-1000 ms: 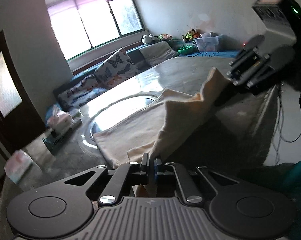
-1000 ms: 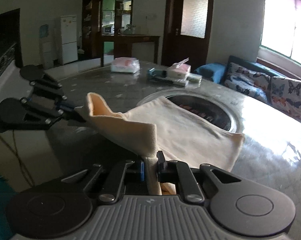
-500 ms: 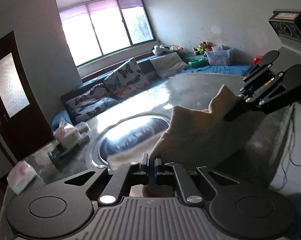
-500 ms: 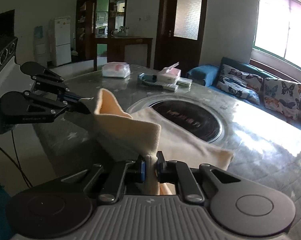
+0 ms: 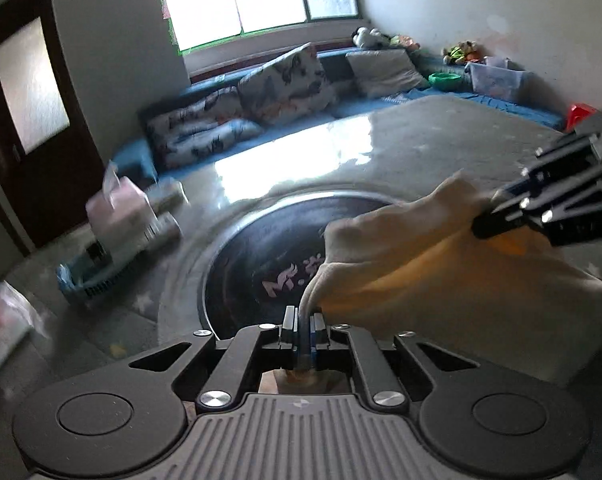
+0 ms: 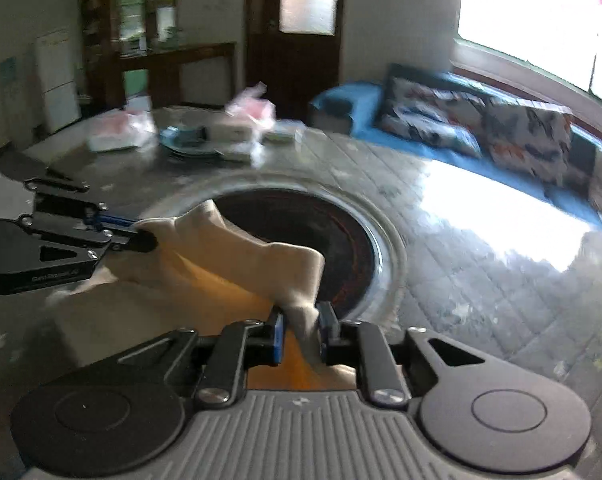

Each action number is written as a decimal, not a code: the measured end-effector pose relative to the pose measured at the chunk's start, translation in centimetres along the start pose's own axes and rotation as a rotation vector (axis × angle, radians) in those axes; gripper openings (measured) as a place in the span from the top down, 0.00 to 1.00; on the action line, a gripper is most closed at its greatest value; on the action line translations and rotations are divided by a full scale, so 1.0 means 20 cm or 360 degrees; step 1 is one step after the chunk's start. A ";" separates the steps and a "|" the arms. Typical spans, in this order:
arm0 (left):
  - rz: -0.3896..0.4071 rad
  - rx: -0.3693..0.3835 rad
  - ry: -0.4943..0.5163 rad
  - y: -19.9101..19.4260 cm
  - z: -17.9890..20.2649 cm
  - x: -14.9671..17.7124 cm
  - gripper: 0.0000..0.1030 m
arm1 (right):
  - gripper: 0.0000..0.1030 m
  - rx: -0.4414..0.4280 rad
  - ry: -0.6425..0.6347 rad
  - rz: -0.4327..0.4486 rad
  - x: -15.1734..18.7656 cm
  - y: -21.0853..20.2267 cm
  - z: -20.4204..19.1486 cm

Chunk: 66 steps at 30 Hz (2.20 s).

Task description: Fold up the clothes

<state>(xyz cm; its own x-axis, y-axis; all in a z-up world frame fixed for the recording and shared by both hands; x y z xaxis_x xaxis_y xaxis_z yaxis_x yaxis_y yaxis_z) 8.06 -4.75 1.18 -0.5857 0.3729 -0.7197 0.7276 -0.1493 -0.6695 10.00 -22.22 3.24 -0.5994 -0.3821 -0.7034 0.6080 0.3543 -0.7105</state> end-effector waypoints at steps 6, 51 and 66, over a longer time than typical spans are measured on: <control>-0.0027 -0.0116 -0.0083 0.06 -0.08 0.02 0.75 | 0.72 0.0095 0.0199 0.0036 0.07 0.04 0.12; -0.0154 0.0108 -0.0233 -0.32 0.06 0.33 0.74 | 0.65 -0.0247 -0.0087 0.0001 0.28 -0.17 -0.37; -0.0117 0.0149 -0.0194 -0.15 0.15 0.17 0.74 | 0.65 -0.0041 0.0278 -0.0016 0.09 0.08 -0.05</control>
<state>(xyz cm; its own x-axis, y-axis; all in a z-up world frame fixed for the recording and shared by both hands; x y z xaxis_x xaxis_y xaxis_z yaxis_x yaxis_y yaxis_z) 2.74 -5.83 0.27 -0.6790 0.2730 -0.6815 0.6484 -0.2124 -0.7311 9.42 -21.55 0.75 -0.6880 -0.2322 -0.6875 0.5894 0.3738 -0.7161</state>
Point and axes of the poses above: each gripper's, at about its wrist camera, not at the fingertips, and y roughly the way its jaws point, z to its right, x to its underside, the point moved 5 cm from there along y, roughly the way its jaws point, and after that the axes turned 3 degrees about -z, right-handed, at the moved point
